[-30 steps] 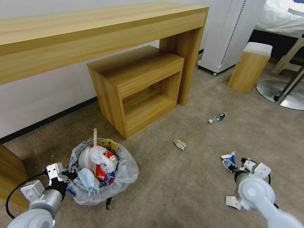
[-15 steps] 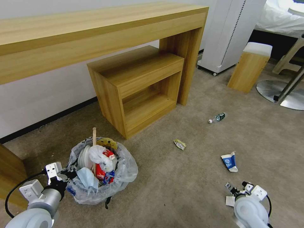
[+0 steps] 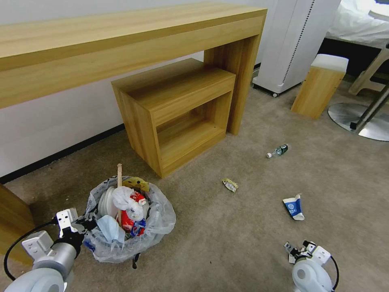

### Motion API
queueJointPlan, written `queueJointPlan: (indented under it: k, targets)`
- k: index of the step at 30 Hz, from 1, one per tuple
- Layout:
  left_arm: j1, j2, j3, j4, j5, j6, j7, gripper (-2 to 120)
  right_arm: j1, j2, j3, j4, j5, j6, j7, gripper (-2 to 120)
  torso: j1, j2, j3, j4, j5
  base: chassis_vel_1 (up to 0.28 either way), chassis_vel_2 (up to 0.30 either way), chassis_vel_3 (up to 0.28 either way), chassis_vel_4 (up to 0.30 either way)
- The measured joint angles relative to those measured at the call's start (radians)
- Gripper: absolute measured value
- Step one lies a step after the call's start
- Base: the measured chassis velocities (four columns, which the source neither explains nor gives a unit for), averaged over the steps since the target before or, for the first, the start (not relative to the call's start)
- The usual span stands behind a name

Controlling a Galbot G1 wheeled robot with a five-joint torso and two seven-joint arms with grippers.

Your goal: Pick up the trash bin and place the garbage on the floor into it.

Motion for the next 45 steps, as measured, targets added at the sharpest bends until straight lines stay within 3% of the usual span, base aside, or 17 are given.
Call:
queueJointPlan:
  k: [17, 29, 35, 37, 39, 45]
  targets:
    - [-0.001, 0.002, 0.005, 0.004, 0.0, 0.001, -0.003, 1, 0.009, 0.024, 0.0, -0.109, -0.062, 0.041, -0.045, 92, 0.0, 0.0, 0.0, -0.0002, 0.0, 0.0, 0.0, 0.0, 0.0]
    - [0.008, -0.002, 0.005, -0.012, -0.001, -0.004, 0.0, 1, 0.043, 0.036, -0.034, -0.15, -0.096, 0.06, -0.067, 52, 0.0, 0.0, 0.0, -0.0001, 0.0001, 0.0, 0.0, 0.0, 0.0]
    - [0.005, -0.011, 0.012, -0.018, 0.001, -0.006, 0.0, 1, 0.043, 0.042, -0.046, -0.164, -0.118, 0.067, -0.079, 25, 0.0, 0.0, 0.0, -0.0002, 0.0, 0.0, 0.0, 0.0, 0.0]
    - [0.005, -0.012, 0.012, -0.018, 0.001, -0.007, 0.0, 1, 0.042, 0.043, -0.048, -0.165, -0.122, 0.068, -0.082, 22, 0.0, 0.0, 0.0, -0.0001, 0.0001, 0.0, 0.0, 0.0, 0.0]
    - [0.004, -0.012, 0.012, -0.018, 0.002, -0.007, 0.0, 1, 0.035, 0.042, -0.05, -0.163, -0.129, 0.073, -0.096, 10, 0.0, 0.0, 0.0, -0.0001, 0.0, 0.0, 0.0, 0.0, 0.0]
    - [0.003, -0.011, 0.012, -0.017, 0.002, -0.008, 0.0, 1, 0.015, 0.02, -0.046, -0.125, -0.13, 0.11, -0.15, 0, 0.0, 0.0, 0.0, -0.0001, 0.0004, 0.0, 0.0, 0.0, 0.0]
